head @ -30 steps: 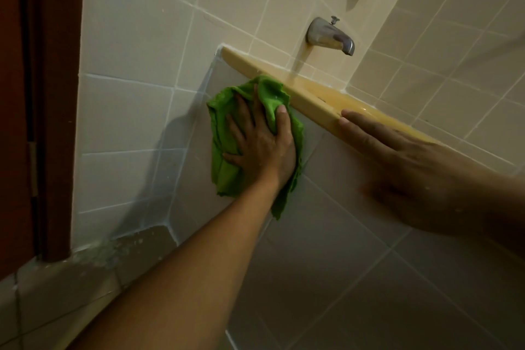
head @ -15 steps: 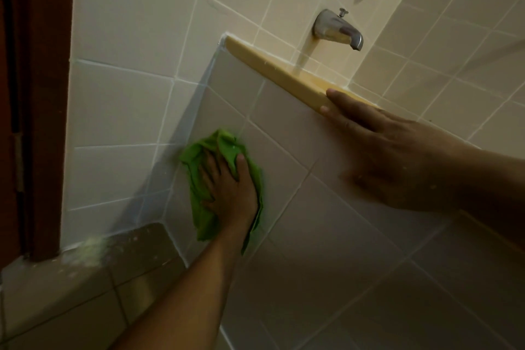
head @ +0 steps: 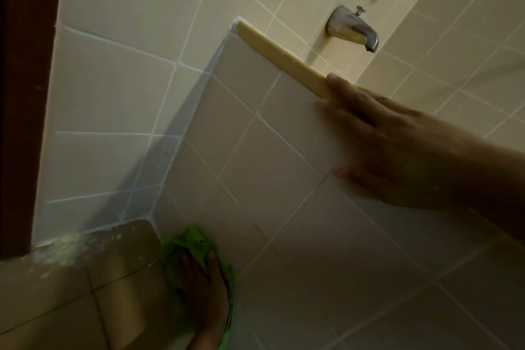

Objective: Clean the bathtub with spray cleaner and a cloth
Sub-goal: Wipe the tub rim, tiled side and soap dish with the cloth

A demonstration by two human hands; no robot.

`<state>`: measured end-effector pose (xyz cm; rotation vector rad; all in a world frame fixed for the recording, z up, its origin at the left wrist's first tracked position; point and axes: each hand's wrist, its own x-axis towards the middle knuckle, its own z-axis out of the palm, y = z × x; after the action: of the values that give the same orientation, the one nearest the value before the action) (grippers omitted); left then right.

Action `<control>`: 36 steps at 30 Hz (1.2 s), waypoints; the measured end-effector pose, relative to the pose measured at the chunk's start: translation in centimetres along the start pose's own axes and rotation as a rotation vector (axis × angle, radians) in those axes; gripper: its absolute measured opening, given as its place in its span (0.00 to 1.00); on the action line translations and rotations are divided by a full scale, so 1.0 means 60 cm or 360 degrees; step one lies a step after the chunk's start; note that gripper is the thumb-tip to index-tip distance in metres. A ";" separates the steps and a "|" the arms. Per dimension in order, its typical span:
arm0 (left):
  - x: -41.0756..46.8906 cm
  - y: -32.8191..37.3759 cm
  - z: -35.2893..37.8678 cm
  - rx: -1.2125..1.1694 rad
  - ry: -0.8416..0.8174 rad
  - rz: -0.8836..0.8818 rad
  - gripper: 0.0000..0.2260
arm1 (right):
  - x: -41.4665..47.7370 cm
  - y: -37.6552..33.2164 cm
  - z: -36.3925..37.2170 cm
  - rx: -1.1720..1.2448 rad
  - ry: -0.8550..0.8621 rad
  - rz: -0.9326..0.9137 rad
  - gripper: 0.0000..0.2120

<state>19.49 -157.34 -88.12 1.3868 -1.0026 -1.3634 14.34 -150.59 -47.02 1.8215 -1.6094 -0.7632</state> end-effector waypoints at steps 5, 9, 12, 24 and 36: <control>-0.041 0.019 0.009 -0.0003 -0.0124 0.0027 0.47 | 0.019 0.003 -0.001 0.0077 0.0042 -0.0042 0.44; -0.094 0.054 0.021 0.0012 -0.0205 0.0278 0.38 | 0.031 0.004 0.001 0.0123 0.0049 -0.0036 0.45; -0.114 0.102 0.014 0.0002 -0.0217 0.0491 0.33 | 0.033 0.002 -0.001 0.0174 0.0035 -0.0011 0.46; -0.045 0.310 0.012 0.0192 -0.0224 0.1002 0.25 | 0.038 0.006 -0.017 0.0706 -0.0044 0.0162 0.47; 0.027 0.461 0.015 0.0186 -0.0218 0.1113 0.32 | 0.040 0.007 -0.024 0.0833 -0.0039 0.0157 0.46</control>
<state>20.03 -165.79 -61.72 0.8882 -1.4997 -0.8849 15.37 -152.92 -45.84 2.0616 -2.0364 -0.3348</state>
